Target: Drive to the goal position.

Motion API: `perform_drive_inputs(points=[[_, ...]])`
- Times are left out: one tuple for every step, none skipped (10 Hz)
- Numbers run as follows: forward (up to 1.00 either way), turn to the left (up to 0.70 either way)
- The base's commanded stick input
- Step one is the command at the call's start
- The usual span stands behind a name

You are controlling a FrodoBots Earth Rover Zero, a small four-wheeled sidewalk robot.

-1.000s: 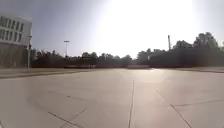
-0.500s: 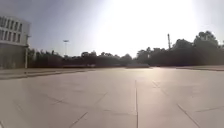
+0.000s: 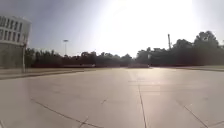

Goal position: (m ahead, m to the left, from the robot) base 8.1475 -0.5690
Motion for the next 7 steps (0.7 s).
perform_drive_inputs(points=[[0.70, 0.00], [0.70, 0.00], [0.70, 0.00], [0.70, 0.00], [0.70, 0.00], [0.70, 0.00], [0.70, 0.00]])
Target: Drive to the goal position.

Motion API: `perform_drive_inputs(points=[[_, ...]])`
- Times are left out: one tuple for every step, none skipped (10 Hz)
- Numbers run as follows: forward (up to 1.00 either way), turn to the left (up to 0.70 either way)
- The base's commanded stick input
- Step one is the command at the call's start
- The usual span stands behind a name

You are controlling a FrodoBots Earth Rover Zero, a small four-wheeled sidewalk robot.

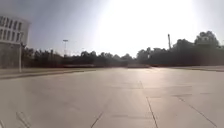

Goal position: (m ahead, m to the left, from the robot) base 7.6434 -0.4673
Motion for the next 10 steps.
perform_drive_inputs(points=[[0.70, 0.00], [0.70, 0.00], [0.70, 0.00], [0.70, 0.00], [0.70, 0.00], [0.70, 0.00], [0.70, 0.00], [0.70, 0.00], [0.70, 0.00], [0.69, 0.00]])
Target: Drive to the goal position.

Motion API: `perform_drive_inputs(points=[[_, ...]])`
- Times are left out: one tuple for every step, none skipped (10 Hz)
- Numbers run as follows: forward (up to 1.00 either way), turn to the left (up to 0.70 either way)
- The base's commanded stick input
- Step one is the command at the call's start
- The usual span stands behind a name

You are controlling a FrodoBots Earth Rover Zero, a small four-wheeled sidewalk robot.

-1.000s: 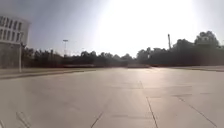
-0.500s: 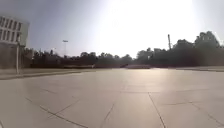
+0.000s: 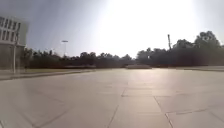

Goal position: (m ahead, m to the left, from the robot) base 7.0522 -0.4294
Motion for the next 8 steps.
perform_drive_inputs(points=[[0.56, 0.00], [0.50, 0.00], [0.50, 0.00], [0.50, 0.00], [0.50, 0.00], [0.50, 0.00], [0.50, 0.00], [0.49, 0.00]])
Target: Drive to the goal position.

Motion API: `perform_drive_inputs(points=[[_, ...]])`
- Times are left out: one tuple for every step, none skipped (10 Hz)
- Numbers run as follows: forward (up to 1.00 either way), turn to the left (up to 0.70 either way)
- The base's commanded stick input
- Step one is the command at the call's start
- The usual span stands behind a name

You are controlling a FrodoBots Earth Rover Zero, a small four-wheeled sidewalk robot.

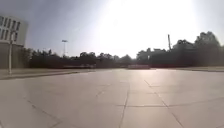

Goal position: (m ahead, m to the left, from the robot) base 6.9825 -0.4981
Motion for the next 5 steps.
perform_drive_inputs(points=[[0.49, 0.00], [0.48, 0.00], [0.42, 0.00], [0.40, 0.00], [0.37, 0.00]])
